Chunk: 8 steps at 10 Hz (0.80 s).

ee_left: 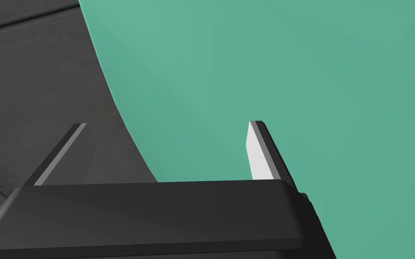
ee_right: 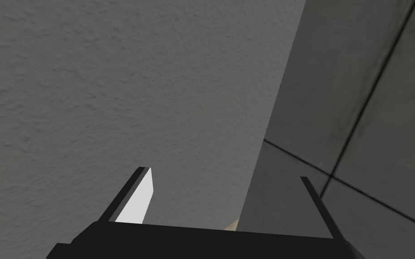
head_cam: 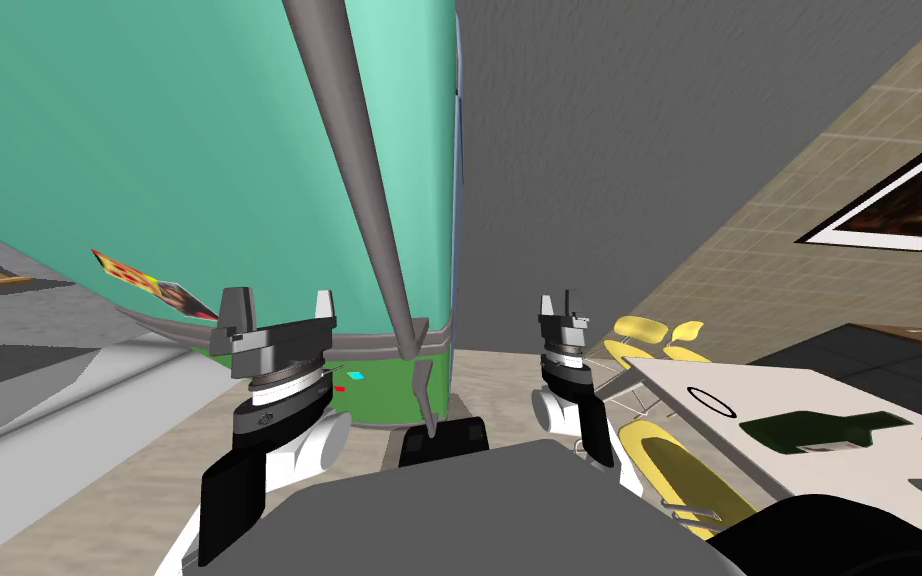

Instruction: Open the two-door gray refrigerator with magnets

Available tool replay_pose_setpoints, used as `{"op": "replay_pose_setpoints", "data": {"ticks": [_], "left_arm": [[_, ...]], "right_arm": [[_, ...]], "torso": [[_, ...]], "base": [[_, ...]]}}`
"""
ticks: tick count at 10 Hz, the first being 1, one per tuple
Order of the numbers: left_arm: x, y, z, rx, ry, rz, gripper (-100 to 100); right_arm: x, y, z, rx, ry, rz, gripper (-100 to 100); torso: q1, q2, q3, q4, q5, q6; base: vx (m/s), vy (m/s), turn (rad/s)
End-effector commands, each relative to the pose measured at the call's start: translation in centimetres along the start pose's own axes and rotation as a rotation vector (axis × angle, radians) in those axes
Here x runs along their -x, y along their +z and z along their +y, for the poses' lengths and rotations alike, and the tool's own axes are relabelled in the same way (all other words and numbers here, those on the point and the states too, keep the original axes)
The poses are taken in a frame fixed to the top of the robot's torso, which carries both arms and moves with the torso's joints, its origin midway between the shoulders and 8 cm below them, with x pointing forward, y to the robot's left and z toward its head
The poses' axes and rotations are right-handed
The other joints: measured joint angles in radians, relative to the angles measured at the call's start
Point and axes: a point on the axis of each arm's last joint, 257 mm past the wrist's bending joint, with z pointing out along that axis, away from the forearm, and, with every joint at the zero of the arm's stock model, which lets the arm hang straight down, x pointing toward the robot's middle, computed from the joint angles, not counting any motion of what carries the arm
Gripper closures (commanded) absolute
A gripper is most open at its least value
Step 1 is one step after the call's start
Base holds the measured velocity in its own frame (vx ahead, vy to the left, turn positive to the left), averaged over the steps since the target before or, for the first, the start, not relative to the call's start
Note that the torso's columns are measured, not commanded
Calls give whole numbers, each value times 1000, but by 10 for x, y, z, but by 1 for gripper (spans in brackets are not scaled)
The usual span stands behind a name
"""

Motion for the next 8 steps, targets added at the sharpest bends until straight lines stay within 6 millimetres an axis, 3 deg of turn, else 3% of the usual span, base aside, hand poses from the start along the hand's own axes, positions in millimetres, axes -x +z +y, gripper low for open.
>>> {"op": "replay_pose_setpoints", "data": {"ticks": [1, 8], "left_arm": [[0, 0, 0, 0, 0, 0, 0], [0, 0, 0, 0, 0, 0, 0]], "right_arm": [[0, 0, 0, 0, 0, 0, 0], [0, 0, 0, 0, 0, 0, 0]], "torso": [[0, 41, -81, 41, 0, 0], [0, 544, -1087, 544, 0, 0]], "base": [[0, 0, 0], [-3, 0, 2]]}}
